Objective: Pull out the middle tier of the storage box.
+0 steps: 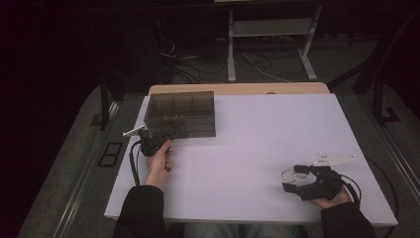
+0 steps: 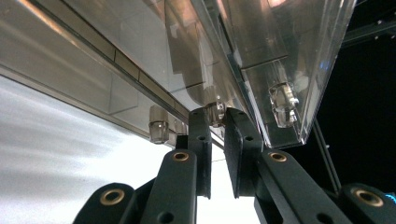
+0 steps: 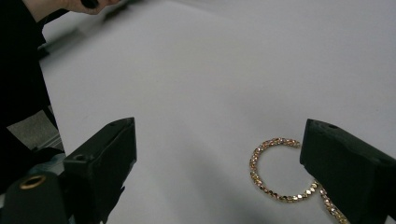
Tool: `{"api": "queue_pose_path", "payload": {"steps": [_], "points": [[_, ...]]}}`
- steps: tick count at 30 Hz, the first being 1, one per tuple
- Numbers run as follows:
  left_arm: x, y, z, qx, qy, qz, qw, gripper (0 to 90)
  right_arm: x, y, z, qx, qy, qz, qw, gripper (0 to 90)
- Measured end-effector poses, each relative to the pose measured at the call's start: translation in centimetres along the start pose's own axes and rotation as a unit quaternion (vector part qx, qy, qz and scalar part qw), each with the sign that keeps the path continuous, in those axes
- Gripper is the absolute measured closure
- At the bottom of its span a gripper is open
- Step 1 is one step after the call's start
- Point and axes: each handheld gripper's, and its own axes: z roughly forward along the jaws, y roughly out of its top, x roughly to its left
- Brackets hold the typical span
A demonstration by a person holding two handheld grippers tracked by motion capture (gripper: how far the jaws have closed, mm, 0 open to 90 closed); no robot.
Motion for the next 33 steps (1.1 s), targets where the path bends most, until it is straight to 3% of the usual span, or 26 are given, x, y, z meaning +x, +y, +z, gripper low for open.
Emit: {"api": "queue_pose_path", "payload": {"steps": [6, 11, 23, 33], "points": [[-0.2, 0.0, 0.0, 0.002, 0.008, -0.008, 0.9999, 80.8, 0.0, 0.0, 0.0, 0.001, 0.0, 0.0, 1.0, 10.1], [-0.1, 0.0, 0.0, 0.003, 0.001, -0.022, 0.9998, 80.8, 0.0, 0.0, 0.0, 0.001, 0.001, -0.001, 1.0, 10.1], [-0.3, -0.5, -0.4, -0.002, 0.012, -0.014, 0.9998, 80.7, 0.0, 0.0, -0.1, -0.001, -0.001, -0.001, 1.0, 10.1], [-0.6, -1.9, -1.9, 0.0, 0.01, -0.02, 0.9997, 80.6, 0.1, 0.0, -0.1, -0.002, -0.003, 0.001, 1.0, 10.1]]}}
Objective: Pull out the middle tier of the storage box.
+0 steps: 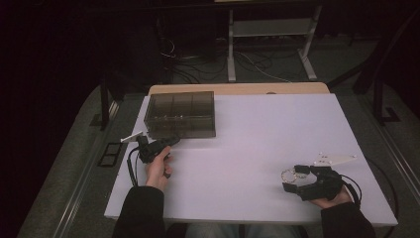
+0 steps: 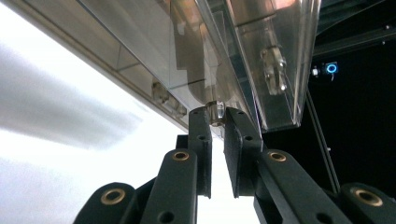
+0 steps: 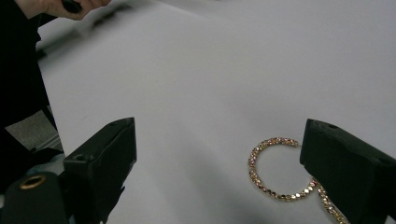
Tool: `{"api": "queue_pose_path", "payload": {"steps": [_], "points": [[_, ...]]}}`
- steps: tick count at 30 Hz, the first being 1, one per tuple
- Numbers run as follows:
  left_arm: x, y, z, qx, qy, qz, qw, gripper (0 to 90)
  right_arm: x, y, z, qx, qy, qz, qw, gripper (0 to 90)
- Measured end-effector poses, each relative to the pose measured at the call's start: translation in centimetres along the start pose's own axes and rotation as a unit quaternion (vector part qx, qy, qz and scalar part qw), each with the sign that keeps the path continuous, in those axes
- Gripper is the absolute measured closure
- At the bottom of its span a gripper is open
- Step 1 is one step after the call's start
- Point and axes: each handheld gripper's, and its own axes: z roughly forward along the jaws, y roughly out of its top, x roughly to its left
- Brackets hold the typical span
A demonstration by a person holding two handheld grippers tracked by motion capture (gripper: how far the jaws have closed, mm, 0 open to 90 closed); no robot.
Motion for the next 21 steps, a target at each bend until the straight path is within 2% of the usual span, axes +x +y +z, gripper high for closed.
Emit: {"api": "queue_pose_path", "payload": {"steps": [11, 13, 15, 16, 21], "points": [[0.1, -0.4, -0.4, -0.002, -0.002, -0.002, 1.0, 80.4, 0.0, 0.0, 0.1, 0.002, 0.001, -0.003, 1.0, 10.1], [0.3, -0.4, -0.5, -0.002, -0.015, -0.029, 0.9995, 79.4, 0.0, 0.0, 0.1, 0.002, 0.0, -0.003, 1.0, 10.1], [0.4, -0.4, -0.5, 0.001, -0.018, -0.03, 0.9994, 79.0, 0.0, 0.0, 0.1, 0.001, 0.0, -0.003, 1.0, 10.1], [0.4, -0.4, -0.6, 0.003, -0.017, -0.027, 0.9995, 72.2, 0.0, 0.0, 0.1, 0.001, 0.0, -0.002, 1.0, 10.1], [0.2, -0.5, -1.3, 0.0, -0.015, -0.018, 0.9997, 67.4, 0.0, 0.0, 0.1, 0.002, 0.0, -0.003, 1.0, 10.1]]}}
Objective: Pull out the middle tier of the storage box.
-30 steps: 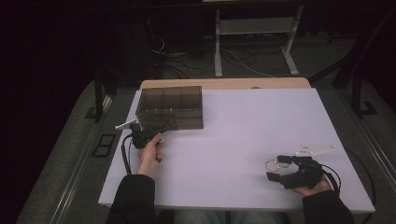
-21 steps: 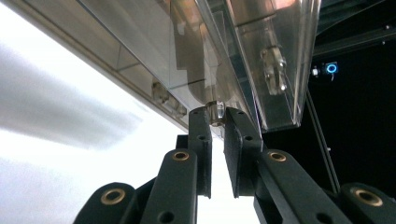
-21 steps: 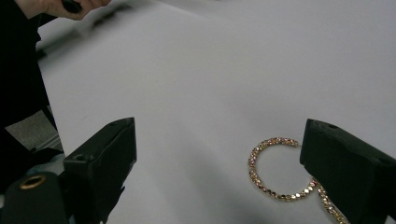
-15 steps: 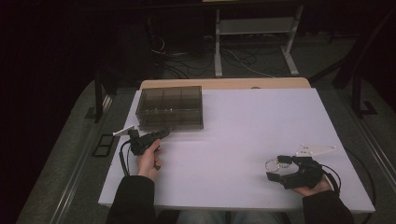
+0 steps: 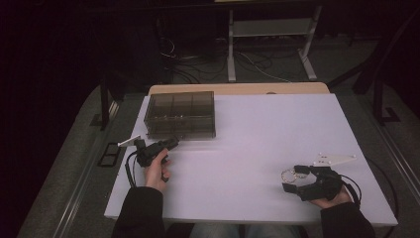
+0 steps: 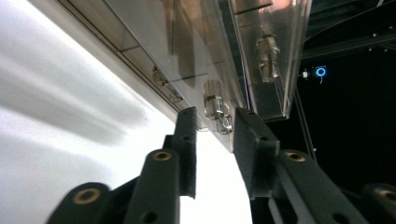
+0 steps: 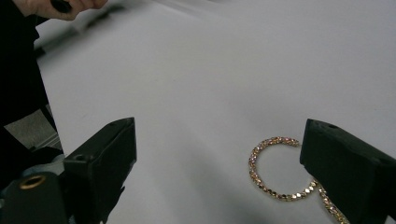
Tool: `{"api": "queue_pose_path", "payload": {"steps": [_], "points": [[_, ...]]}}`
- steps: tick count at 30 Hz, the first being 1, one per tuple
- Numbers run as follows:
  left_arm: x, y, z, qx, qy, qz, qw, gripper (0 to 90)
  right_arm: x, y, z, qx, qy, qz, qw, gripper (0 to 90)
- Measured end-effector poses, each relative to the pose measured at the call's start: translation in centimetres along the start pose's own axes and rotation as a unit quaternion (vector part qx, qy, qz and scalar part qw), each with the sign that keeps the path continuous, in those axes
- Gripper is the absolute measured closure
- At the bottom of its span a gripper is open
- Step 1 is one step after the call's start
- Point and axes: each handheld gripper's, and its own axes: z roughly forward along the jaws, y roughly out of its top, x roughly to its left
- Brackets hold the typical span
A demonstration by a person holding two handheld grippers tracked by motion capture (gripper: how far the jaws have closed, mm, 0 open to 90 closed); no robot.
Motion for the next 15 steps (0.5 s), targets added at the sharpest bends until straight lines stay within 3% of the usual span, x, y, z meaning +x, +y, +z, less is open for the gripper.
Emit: {"api": "queue_pose_path", "payload": {"steps": [8, 9, 13, 15], "points": [[-1.2, 0.3, -1.1, 0.004, 0.022, 0.036, 0.9991, 60.6, -0.1, 0.0, 0.0, 0.001, -0.001, 0.001, 1.0, 10.1], [-1.7, 0.4, -1.3, 0.007, 0.025, 0.051, 0.9983, 59.4, -0.1, 0.0, 0.0, 0.0, -0.002, 0.003, 1.0, 10.1], [-2.3, 0.6, -1.6, 0.005, 0.024, 0.069, 0.9973, 55.5, -0.1, 0.0, 0.0, 0.001, -0.002, 0.003, 1.0, 10.1], [-2.9, 0.7, -2.0, 0.002, 0.031, 0.091, 0.9954, 53.7, -0.1, 0.0, 0.0, 0.001, -0.003, 0.004, 1.0, 10.1]]}}
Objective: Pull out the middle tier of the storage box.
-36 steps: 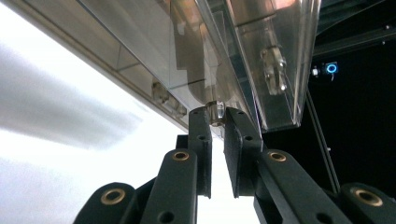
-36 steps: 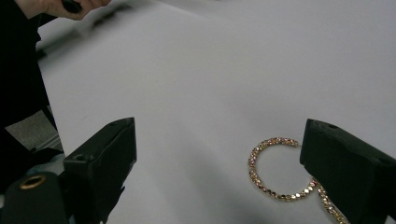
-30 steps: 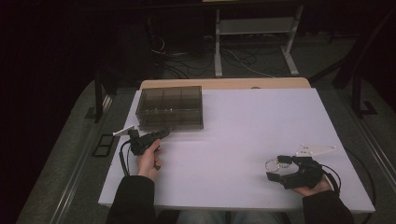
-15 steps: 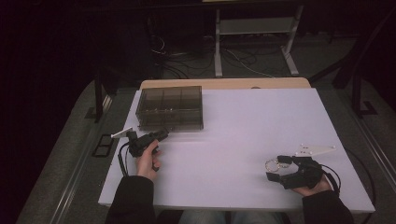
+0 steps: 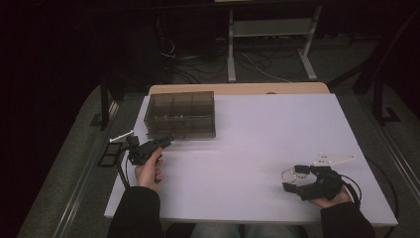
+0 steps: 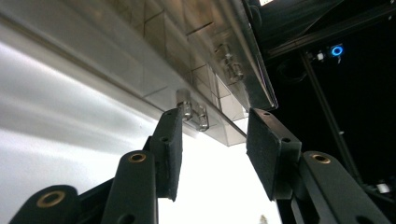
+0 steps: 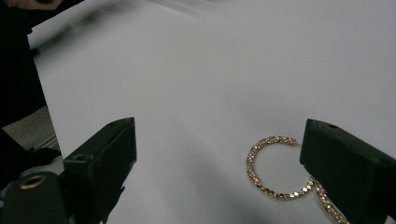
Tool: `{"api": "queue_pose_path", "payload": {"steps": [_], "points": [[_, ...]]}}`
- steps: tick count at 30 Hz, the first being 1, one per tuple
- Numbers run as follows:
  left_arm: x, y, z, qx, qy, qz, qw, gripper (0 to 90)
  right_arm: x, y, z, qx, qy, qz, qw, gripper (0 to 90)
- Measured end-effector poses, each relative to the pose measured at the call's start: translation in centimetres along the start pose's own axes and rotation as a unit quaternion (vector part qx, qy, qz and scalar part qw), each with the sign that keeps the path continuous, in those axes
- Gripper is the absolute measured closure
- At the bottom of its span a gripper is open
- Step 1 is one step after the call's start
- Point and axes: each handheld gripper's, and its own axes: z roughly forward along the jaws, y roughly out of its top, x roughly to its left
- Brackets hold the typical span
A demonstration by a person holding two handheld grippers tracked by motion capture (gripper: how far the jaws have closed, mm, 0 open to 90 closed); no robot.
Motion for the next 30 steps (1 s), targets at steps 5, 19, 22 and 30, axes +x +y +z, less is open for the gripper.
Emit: {"api": "queue_pose_path", "payload": {"steps": [5, 19, 22, 30], "points": [[-0.8, 0.4, -0.3, 0.003, 0.006, 0.037, 0.9993, 48.9, 0.0, 0.0, -0.1, -0.001, -0.001, 0.001, 1.0, 10.1], [-3.8, 1.8, -0.7, 0.024, 0.019, 0.17, 0.985, 28.1, 0.0, 0.0, -0.1, -0.003, -0.001, 0.0, 1.0, 10.1], [-5.1, 2.0, -0.8, 0.048, 0.037, 0.232, 0.9707, 25.2, 0.0, 0.0, -0.2, -0.002, -0.003, 0.0, 1.0, 10.1], [-6.2, 2.6, -0.6, 0.09, 0.029, 0.291, 0.9521, 7.5, 0.0, -0.1, -0.2, 0.001, -0.007, -0.001, 1.0, 10.1]]}}
